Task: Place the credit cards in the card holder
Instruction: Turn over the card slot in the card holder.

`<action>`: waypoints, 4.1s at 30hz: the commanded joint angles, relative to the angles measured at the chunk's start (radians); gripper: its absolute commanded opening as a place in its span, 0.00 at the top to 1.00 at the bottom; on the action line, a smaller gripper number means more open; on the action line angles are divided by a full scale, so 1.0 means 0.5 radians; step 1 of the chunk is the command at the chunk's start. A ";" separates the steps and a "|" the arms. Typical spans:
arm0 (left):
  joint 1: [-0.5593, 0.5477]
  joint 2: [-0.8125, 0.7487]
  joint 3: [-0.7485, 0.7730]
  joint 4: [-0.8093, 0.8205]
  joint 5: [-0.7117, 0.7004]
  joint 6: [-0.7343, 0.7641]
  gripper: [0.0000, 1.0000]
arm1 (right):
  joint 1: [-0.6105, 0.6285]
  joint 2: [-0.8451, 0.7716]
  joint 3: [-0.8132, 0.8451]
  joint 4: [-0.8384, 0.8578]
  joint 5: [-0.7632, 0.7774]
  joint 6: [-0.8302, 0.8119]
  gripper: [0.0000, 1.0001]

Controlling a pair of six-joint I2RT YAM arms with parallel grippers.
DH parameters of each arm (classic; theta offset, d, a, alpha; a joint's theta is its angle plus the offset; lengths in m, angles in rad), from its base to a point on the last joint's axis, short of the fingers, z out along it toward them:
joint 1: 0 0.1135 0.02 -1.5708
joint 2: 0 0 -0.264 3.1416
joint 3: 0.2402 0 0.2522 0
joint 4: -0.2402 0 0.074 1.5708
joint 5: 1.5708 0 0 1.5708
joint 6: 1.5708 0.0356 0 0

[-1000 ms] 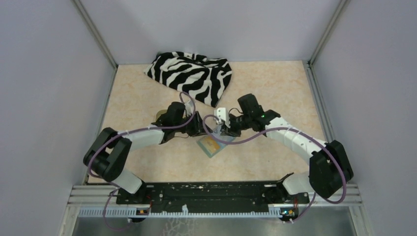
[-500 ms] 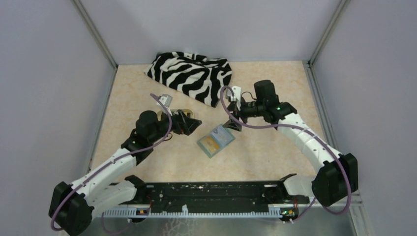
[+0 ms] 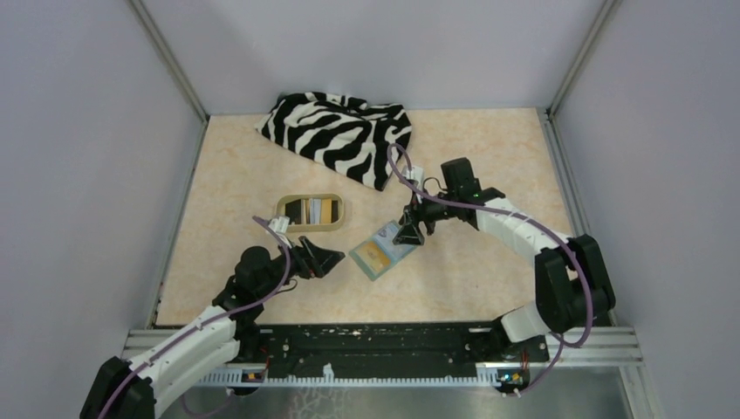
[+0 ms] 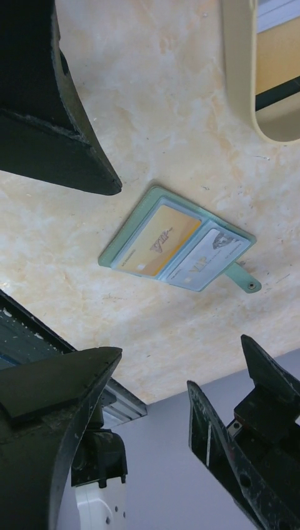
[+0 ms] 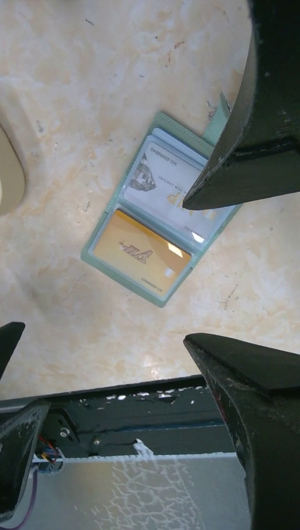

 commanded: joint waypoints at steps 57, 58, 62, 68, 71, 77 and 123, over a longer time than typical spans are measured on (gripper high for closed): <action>0.006 0.430 -0.174 0.553 0.101 -0.496 0.21 | 0.002 0.694 0.356 -0.165 0.343 0.448 0.46; 0.006 0.455 -0.165 0.575 0.123 -0.495 0.22 | 0.002 0.694 0.355 -0.167 0.343 0.450 0.46; 0.006 0.571 -0.121 0.627 0.204 -0.498 0.26 | 0.002 0.700 0.351 -0.160 0.372 0.453 0.46; 0.006 0.724 -0.073 0.732 0.311 -0.507 0.36 | 0.002 0.735 0.362 -0.180 0.437 0.450 0.46; 0.006 0.814 -0.044 0.791 0.361 -0.524 0.49 | 0.002 0.757 0.370 -0.198 0.439 0.450 0.46; 0.003 1.051 0.070 0.914 0.474 -0.541 0.75 | 0.014 0.770 0.381 -0.216 0.402 0.450 0.46; -0.037 1.983 0.523 1.088 0.605 -0.440 0.83 | 0.014 0.768 0.219 0.260 -0.443 1.097 0.51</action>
